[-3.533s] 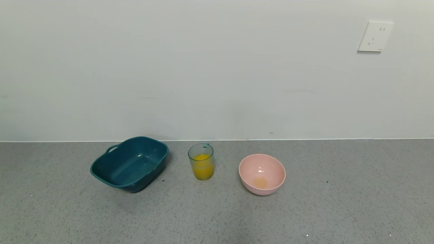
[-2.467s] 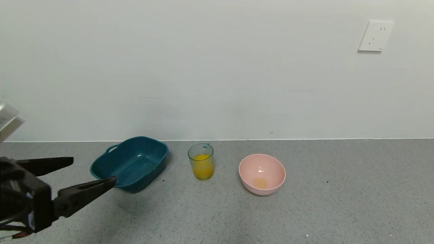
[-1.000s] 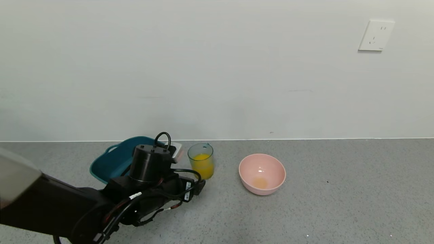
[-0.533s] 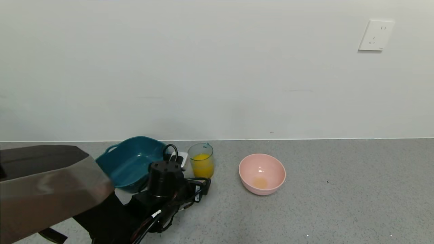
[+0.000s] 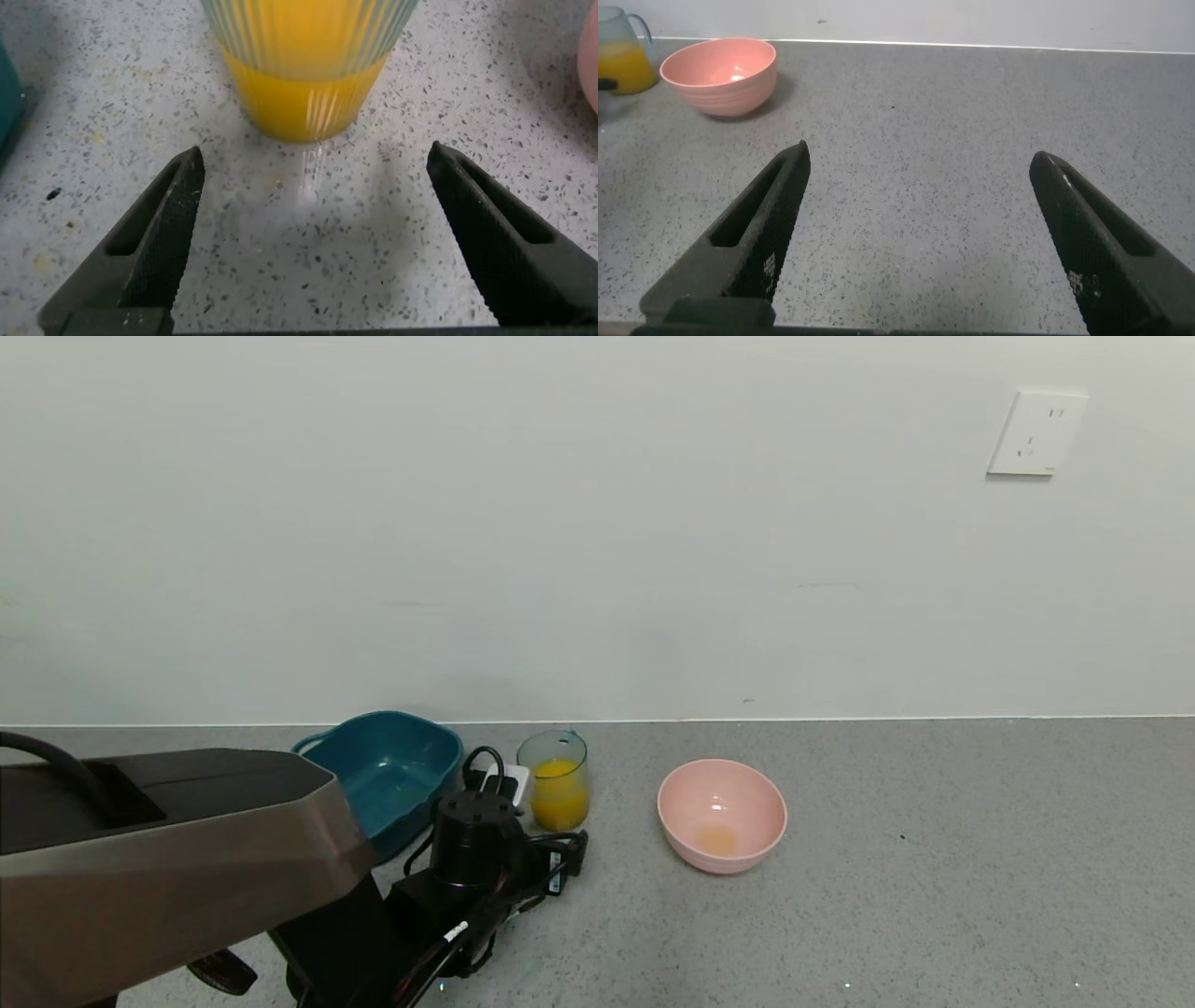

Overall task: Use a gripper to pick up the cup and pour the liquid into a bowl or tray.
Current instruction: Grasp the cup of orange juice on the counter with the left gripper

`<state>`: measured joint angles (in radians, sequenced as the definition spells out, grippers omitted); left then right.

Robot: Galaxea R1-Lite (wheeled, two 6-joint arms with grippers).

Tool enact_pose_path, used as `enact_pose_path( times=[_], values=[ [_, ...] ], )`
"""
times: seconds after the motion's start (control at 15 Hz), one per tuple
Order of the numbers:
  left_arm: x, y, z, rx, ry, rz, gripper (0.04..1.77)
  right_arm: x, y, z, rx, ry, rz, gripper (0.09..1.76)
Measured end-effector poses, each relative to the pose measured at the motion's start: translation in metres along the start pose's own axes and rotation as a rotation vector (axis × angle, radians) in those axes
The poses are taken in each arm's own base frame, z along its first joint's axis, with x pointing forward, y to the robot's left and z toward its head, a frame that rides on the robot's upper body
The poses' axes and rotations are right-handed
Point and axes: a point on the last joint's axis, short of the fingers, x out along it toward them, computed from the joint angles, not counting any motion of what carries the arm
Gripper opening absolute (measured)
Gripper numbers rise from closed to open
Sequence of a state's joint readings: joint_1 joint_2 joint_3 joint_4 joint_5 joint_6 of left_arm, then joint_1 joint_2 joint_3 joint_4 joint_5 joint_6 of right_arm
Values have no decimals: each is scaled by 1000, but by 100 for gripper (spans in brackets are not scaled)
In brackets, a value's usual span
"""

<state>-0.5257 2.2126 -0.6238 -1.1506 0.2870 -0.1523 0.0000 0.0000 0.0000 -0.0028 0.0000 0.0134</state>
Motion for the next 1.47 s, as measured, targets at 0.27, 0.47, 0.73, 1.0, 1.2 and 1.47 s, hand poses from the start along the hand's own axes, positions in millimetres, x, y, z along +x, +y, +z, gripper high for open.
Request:
enact_pose_path(
  times=[0.27, 0.47, 0.73, 1.0, 1.2, 1.47],
  values=[
    [11, -4, 1, -7, -17, 2, 172, 0, 0, 0, 0, 0, 0, 171],
    [20, -6, 4, -15, -35, 2, 172, 0, 0, 0, 0, 0, 0, 171],
    [29, -8, 5, -28, -79, 14, 172, 0, 0, 0, 0, 0, 0, 171],
    [34, -9, -1, -29, -84, 17, 172, 0, 0, 0, 0, 0, 0, 171],
    [38, -8, -2, -38, -109, 26, 172, 0, 0, 0, 0, 0, 0, 171],
    [43, -8, -2, -37, -117, 32, 172, 0, 0, 0, 0, 0, 0, 171]
  ],
)
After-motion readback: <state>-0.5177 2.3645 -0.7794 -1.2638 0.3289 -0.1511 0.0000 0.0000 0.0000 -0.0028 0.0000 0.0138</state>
